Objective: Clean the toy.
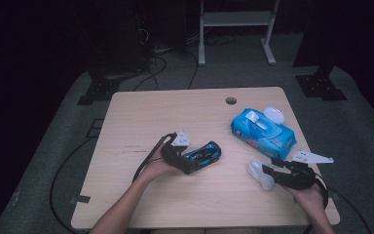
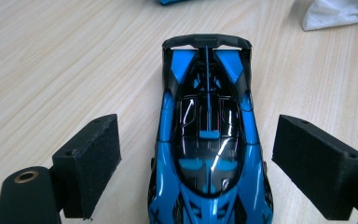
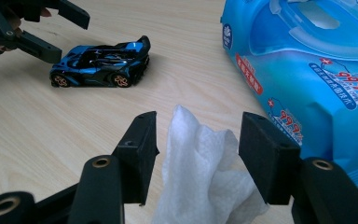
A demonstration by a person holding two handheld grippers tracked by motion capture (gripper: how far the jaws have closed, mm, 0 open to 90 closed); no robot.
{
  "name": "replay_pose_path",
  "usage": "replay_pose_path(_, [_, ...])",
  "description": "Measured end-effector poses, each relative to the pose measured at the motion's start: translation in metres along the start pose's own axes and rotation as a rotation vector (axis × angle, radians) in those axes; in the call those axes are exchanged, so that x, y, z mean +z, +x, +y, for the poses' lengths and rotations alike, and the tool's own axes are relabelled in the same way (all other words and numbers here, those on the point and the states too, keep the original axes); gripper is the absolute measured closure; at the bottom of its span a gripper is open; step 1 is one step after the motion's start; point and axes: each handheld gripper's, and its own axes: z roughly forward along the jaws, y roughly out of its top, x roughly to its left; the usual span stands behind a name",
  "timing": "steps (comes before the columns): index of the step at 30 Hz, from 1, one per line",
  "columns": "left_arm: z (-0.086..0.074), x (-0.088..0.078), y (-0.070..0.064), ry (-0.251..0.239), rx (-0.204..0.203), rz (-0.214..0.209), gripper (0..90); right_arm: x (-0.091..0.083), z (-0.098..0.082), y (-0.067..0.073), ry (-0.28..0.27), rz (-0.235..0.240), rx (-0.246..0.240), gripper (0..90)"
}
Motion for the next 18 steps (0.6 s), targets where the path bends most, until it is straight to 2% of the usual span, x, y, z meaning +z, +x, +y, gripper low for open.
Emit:
replay_pose_path(12, [-0.012, -0.029, -0.005, -0.034, -0.016, 0.018, 13.2, -0.008, -0.001, 0.003, -0.013, 0.008, 0.008, 42.9])
replay_pose_path(18, [-0.020, -0.043, -0.006, -0.032, -0.026, 0.032, 12.6, -0.011, -0.006, 0.004, -0.016, -0.001, 0.015, 41.8])
